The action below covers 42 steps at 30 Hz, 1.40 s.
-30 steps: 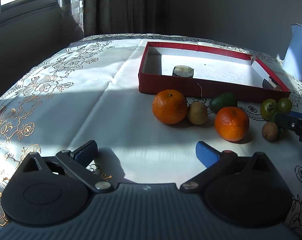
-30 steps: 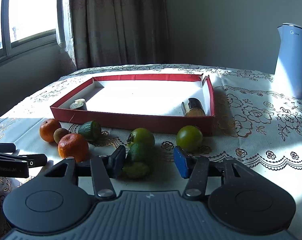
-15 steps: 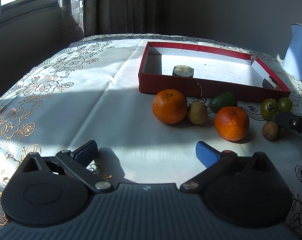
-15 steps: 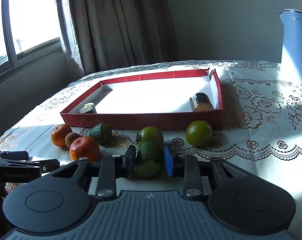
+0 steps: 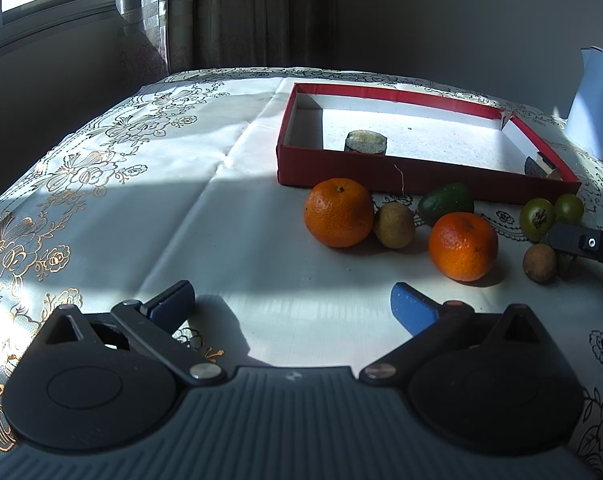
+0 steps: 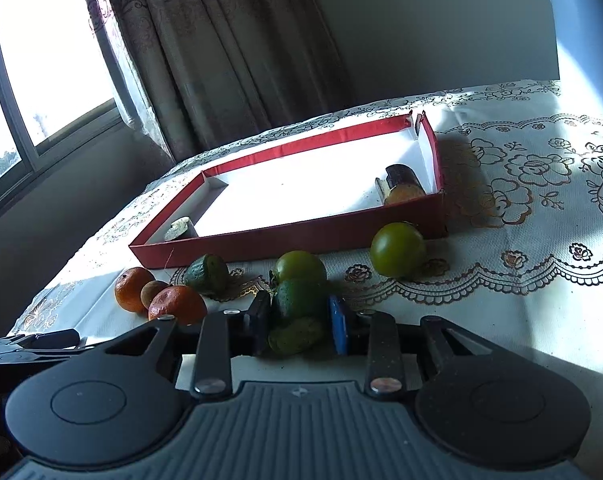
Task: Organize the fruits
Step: 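Close the right gripper on the cucumber piece and lift it, then carry the cucumber piece into the box and open the right gripper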
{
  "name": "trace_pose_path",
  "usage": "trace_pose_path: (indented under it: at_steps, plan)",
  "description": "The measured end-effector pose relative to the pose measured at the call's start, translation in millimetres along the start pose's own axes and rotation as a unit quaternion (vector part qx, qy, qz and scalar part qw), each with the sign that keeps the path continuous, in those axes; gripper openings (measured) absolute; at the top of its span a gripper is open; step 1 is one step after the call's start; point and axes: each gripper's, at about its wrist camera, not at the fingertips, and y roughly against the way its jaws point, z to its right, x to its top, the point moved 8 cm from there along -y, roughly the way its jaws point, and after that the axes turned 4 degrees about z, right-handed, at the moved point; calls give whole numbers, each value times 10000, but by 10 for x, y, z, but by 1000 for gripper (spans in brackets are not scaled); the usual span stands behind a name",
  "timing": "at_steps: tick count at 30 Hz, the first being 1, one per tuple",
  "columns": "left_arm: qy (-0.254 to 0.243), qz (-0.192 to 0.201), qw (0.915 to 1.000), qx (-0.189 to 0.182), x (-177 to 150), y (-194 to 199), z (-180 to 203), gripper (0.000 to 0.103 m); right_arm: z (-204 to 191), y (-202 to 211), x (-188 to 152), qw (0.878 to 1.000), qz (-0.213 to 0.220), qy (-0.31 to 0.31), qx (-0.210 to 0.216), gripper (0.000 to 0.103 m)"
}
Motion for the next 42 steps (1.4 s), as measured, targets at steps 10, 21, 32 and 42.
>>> trace_pose_path:
  at_steps: [10,21,32,42]
  plan:
    - [-1,1,10000,0,0,0,0,103,-16,132,87,9993,319,170,-130,31]
    - [1,5,10000,-10,2,0,4,103,-91,256,354,9956,645,605,-303,31]
    - [4,8,10000,-14,4,-1,5,103,-33,229,273,9960,522,624,-366,31]
    - [-14,3,10000,-7,5,2,1,103,-146,-126,737,9870,723,1309,-593,31]
